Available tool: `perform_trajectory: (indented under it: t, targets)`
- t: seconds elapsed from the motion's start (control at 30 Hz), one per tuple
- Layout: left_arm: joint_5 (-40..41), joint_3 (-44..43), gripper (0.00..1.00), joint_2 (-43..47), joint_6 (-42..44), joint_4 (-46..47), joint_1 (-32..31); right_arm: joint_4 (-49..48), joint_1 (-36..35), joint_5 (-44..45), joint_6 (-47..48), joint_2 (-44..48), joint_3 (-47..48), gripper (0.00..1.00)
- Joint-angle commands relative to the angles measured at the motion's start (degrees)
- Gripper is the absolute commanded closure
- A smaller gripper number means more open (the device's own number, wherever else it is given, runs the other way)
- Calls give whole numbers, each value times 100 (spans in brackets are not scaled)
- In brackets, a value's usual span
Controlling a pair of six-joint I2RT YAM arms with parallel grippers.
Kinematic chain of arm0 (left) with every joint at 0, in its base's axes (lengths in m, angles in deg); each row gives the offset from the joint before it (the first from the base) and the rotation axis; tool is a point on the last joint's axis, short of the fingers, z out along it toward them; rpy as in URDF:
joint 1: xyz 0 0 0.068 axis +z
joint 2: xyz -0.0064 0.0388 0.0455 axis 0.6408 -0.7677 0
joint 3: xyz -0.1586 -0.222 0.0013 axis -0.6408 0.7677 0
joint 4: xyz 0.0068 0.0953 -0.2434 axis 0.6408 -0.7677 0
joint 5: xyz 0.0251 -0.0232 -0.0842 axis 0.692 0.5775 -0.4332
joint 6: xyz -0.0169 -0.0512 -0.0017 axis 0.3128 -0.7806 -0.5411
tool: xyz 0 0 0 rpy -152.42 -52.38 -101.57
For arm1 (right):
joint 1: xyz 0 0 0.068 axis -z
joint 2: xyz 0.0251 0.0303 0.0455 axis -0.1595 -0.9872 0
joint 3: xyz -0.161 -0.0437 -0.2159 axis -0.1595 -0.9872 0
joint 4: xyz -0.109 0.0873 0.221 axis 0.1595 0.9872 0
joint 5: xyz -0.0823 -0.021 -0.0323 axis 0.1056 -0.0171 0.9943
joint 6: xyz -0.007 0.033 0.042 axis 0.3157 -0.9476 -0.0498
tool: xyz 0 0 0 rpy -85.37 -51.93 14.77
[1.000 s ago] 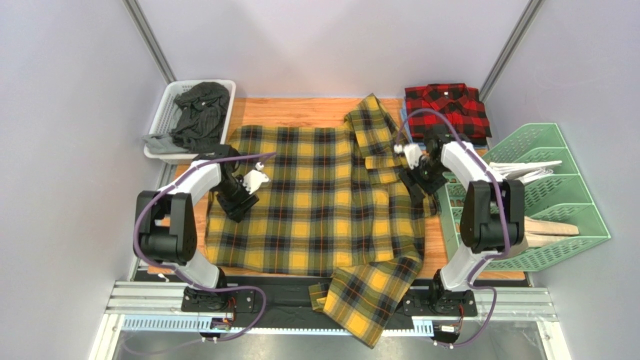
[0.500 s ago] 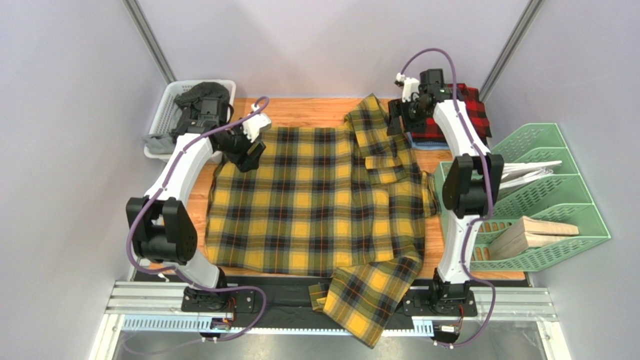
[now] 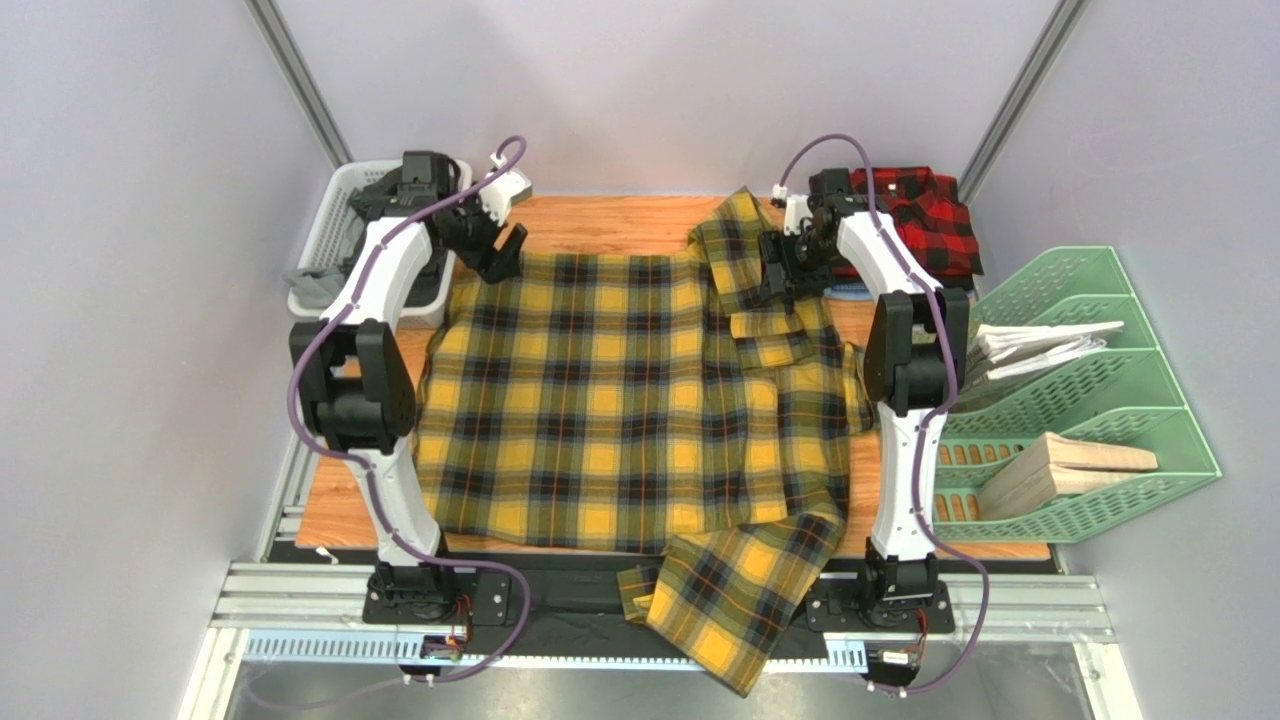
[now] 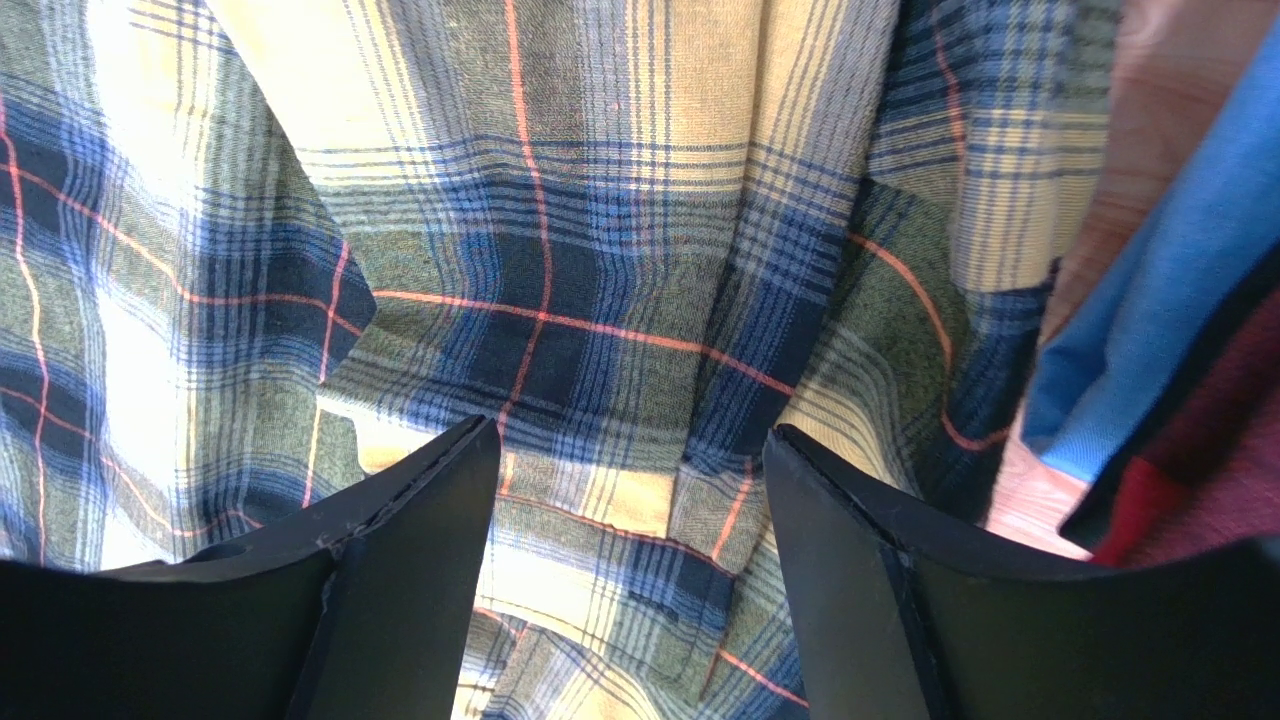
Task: Fold and stack the long sleeve shirts
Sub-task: Flatten the shirt out
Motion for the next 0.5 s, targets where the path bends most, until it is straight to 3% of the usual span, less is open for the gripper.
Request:
perform_trajectory:
  t: [0.0,0.2,0.47]
  targets:
    - [26,-907,21,-812,223,243,16,-102,-34,-59,-154,-176,100,30]
    - [325,-2181,29,-2016,810,261,16,-111,-8,-366,-84,-132,-41,33]
    - [581,-2675,36,-2896,1645,507,16,-128,10,-560,-216,-18,-32,36]
